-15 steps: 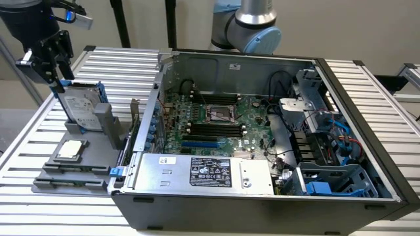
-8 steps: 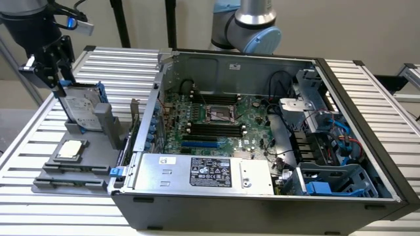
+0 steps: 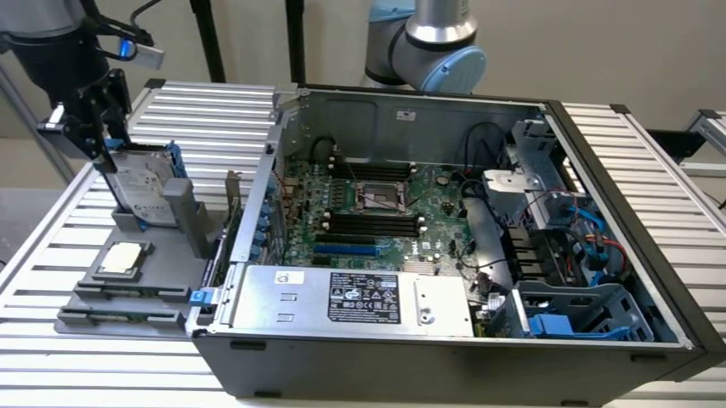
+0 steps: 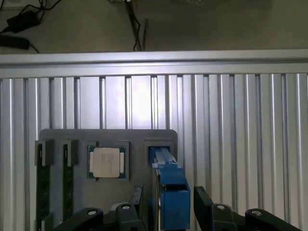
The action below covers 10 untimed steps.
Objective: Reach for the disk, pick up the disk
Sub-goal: 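Pick up the disk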
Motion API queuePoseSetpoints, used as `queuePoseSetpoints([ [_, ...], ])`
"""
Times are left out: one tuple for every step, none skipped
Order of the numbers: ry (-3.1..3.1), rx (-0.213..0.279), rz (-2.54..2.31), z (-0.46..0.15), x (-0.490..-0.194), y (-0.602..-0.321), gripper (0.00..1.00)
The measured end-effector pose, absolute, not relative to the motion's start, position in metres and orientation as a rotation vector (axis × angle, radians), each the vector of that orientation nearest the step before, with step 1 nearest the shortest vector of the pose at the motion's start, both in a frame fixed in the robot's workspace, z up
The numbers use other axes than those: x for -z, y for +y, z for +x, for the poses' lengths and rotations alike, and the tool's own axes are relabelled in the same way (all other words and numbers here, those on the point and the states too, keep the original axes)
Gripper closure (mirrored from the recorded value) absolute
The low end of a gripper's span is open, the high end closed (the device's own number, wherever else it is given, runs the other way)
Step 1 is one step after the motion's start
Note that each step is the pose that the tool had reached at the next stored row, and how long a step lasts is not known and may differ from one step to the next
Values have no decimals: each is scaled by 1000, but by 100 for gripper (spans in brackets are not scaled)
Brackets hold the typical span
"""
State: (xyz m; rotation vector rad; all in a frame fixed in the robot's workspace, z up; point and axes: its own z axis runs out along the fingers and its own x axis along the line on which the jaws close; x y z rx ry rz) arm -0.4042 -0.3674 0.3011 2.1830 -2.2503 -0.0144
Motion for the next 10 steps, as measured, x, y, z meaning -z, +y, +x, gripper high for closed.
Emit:
queuePoseSetpoints([
  [-2250, 14, 2183, -404, -300, -367, 46],
  [-2250, 14, 2183, -404, -299, -367, 46],
  [-2251, 14, 2183, -404, -298, -367, 46],
  [-2250, 14, 2183, -404, -298, -367, 46],
  [-2250, 15, 2183, -404, -298, -367, 46],
  [-2250, 15, 2183, -405, -297, -367, 46],
  [-2250, 15, 2183, -405, -297, -367, 46],
  [-2250, 15, 2183, -405, -297, -367, 46],
  [-2250, 15, 2183, -405, -297, -367, 46],
  [-2250, 15, 2183, -405, -296, -367, 46],
])
